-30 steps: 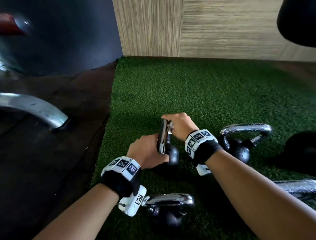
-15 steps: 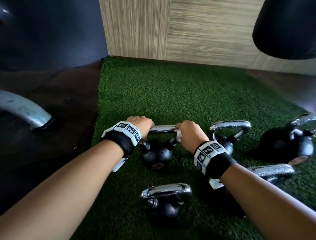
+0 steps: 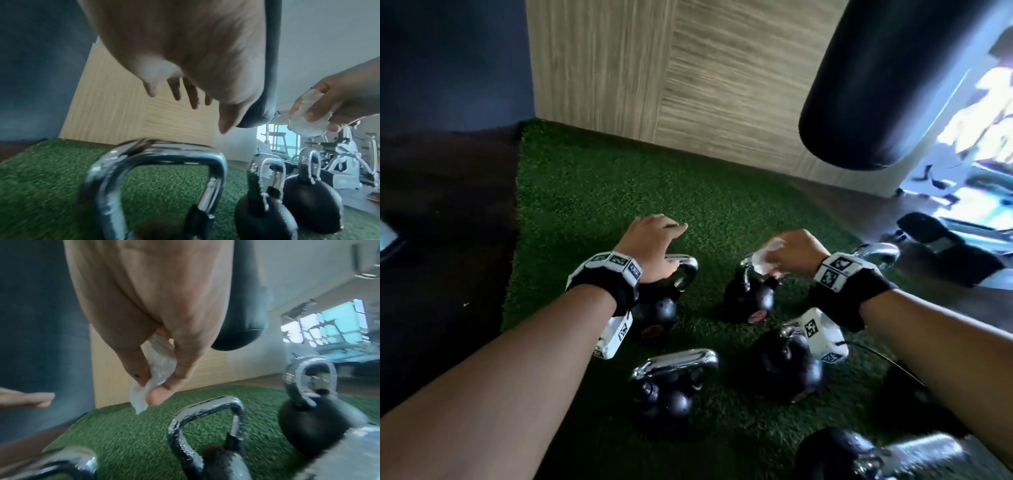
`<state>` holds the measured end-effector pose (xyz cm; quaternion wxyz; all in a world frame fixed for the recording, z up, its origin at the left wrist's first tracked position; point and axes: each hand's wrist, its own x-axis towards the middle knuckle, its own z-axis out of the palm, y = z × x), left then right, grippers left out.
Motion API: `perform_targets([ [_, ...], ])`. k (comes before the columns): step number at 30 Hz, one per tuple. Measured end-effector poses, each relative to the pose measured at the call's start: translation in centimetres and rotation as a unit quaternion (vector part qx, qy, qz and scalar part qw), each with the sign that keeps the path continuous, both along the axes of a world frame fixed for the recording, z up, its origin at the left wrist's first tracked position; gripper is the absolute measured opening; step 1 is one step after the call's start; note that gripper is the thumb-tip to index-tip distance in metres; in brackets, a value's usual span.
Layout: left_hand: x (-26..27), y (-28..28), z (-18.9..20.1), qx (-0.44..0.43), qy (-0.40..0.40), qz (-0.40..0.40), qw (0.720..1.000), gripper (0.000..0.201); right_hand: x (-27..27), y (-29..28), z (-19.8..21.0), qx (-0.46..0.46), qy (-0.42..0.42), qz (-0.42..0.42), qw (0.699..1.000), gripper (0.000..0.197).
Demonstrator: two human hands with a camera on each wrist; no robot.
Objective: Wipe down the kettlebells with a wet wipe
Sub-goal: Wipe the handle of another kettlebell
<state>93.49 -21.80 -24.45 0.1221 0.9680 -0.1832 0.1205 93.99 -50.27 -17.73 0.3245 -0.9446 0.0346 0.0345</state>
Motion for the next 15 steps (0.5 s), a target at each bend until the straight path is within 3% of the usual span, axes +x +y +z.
perform_targets([
  [3,-0.4,-3.7,2.7,-0.016,-0.039,-0.035,0.999,0.055,-1.5,-2.9,2.7,0.202,0.019,-0.044,0.978,0.023],
  [4,-0.6,-5.0,3.7,-0.02,-0.044,-0.044,0.998,0.048,-1.8,-3.5,3.7,0.217,0.022,-0.046,0.975,0.024],
  [6,-1.1,-7.5,5.6,-0.085,-0.027,-0.066,0.994,0.039,-2.3,-4.5,5.3,0.163,0.013,-0.045,0.986,0.025],
  [9,-1.3,-10.6,7.6,-0.185,0.018,-0.074,0.98,0.032,-1.6,-5.8,6.8,0.169,0.003,-0.06,0.984,0.024],
  [15,0.6,-13.7,7.9,-0.166,0.113,-0.005,0.98,0.031,2.1,-9.3,6.6,0.216,0.028,-0.015,0.976,0.015],
])
